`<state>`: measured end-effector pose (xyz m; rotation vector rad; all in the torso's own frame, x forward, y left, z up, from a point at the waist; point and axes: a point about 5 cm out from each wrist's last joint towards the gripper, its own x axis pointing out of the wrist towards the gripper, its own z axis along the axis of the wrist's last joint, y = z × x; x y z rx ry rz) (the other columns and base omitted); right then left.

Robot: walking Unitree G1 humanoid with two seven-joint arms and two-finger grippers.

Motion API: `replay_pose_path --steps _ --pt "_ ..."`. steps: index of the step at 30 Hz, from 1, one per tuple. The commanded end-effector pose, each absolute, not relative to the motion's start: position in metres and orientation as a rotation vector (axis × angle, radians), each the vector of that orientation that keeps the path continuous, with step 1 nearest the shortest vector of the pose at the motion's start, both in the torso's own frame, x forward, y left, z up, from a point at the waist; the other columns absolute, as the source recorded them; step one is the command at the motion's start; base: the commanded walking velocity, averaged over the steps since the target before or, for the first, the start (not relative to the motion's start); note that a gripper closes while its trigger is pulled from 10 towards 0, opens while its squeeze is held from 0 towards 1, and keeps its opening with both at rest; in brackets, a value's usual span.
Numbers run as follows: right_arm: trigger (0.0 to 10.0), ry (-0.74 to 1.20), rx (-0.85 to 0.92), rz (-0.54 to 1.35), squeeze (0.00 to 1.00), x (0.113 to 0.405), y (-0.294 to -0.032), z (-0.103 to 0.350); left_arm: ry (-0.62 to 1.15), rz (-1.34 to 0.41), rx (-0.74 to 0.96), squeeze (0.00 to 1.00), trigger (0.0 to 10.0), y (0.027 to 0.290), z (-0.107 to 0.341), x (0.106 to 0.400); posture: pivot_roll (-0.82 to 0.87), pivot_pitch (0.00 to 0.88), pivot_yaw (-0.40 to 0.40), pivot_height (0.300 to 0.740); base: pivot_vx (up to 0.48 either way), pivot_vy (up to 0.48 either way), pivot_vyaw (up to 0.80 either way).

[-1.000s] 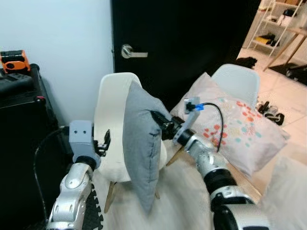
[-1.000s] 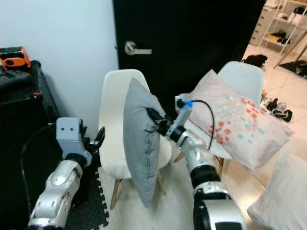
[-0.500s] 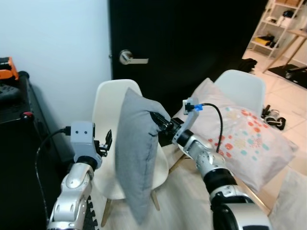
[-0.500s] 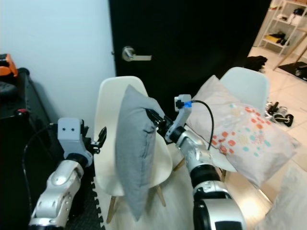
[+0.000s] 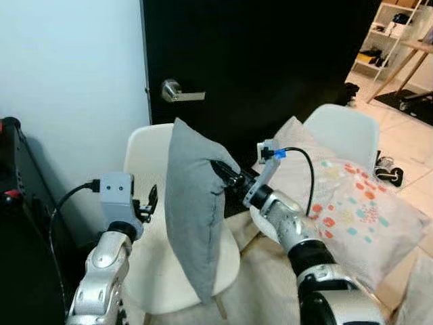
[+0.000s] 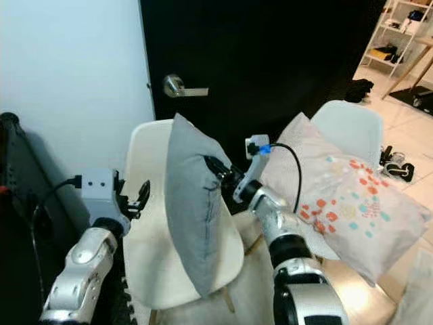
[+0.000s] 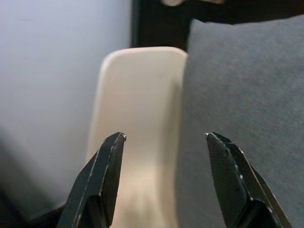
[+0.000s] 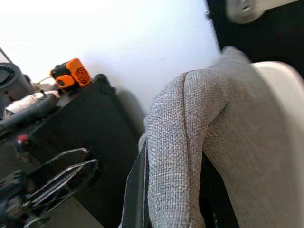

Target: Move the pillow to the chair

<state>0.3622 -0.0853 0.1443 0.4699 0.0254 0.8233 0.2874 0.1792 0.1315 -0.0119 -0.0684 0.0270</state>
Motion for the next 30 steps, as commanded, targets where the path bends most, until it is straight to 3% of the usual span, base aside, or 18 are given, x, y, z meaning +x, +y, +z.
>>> replay_pose_path --steps 1,6,16,19,24,30 --pt "10.0 -0.044 0.454 0.820 0.00 0.367 -0.093 0.160 -0.057 0.010 -0.008 0.00 10.0 0.174 0.129 0.288 0.02 0.000 -0.103 0.740 0.356 0.000 0.00" --pt "10.0 -0.038 0.453 0.819 0.00 0.367 -0.093 0.159 -0.055 0.014 -0.005 0.00 10.0 0.174 0.129 0.287 0.02 0.000 -0.102 0.740 0.321 0.000 0.00" --pt "10.0 0.039 0.411 0.914 0.00 0.364 -0.086 0.156 -0.067 0.043 0.041 0.00 10.0 0.175 0.132 0.286 0.02 0.000 -0.104 0.740 0.000 0.000 0.00" --pt "10.0 0.107 0.279 1.015 0.00 0.359 -0.070 0.153 -0.102 0.104 0.152 0.00 10.0 0.178 0.140 0.285 0.03 0.000 -0.098 0.740 0.000 -0.480 0.00" --pt "10.0 0.117 0.259 1.035 0.00 0.359 -0.056 0.158 -0.109 0.111 0.161 0.00 10.0 0.178 0.145 0.285 0.03 0.000 -0.097 0.740 0.000 -0.346 0.00" --pt "10.0 0.172 0.383 1.043 0.00 0.361 -0.037 0.163 -0.142 0.131 0.193 0.00 10.0 0.181 0.160 0.287 0.04 0.000 -0.096 0.735 0.000 0.000 0.00"
